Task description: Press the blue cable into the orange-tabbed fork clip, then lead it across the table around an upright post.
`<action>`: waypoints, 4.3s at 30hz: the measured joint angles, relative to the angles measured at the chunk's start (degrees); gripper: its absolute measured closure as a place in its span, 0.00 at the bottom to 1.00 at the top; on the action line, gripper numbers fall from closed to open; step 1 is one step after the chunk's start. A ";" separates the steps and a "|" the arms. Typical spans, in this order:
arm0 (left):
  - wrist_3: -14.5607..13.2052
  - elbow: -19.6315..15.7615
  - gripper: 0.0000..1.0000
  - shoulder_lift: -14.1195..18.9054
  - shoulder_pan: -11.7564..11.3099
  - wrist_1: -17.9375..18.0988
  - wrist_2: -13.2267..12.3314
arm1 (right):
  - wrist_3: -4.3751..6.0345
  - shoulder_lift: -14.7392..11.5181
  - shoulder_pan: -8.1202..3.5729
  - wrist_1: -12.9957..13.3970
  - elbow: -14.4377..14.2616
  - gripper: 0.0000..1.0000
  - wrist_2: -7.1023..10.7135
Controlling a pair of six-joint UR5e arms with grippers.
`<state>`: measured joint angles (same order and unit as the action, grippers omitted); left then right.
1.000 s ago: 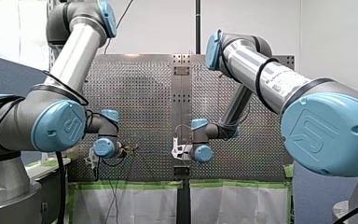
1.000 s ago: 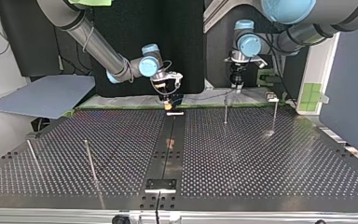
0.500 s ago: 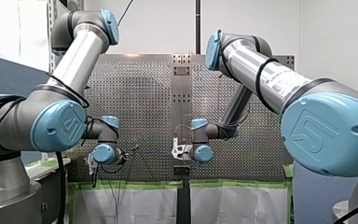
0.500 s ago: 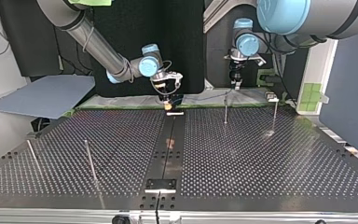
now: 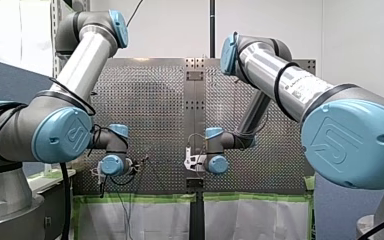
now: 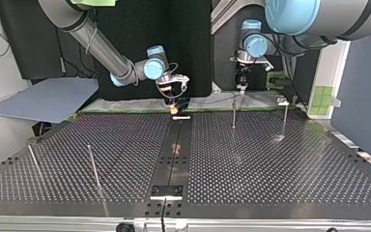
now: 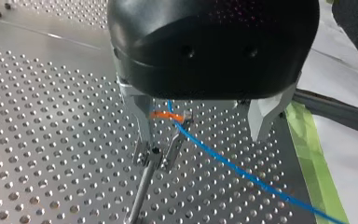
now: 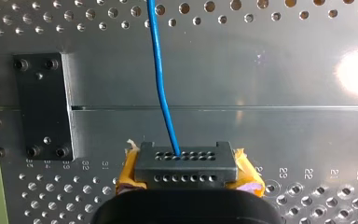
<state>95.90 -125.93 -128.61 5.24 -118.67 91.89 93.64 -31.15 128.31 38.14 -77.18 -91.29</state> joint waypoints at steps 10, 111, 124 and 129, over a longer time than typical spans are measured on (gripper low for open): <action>-0.55 0.23 0.00 0.00 0.58 0.83 -0.48 | -0.34 0.05 -0.05 0.02 -0.03 1.00 0.05; -8.97 19.40 0.00 -9.10 20.04 -20.15 21.04 | -0.50 0.54 -1.18 1.51 0.05 1.00 0.34; -5.18 17.17 0.00 -3.17 21.39 -18.42 21.25 | -0.55 0.67 -1.26 1.29 0.01 1.00 0.40; -2.63 17.23 0.00 -3.03 21.19 -16.27 21.36 | -0.55 0.68 -1.05 1.29 0.02 1.00 0.41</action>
<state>93.27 -108.70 -131.65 26.43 -134.94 113.24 93.09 -30.47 127.26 39.43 -77.16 -90.88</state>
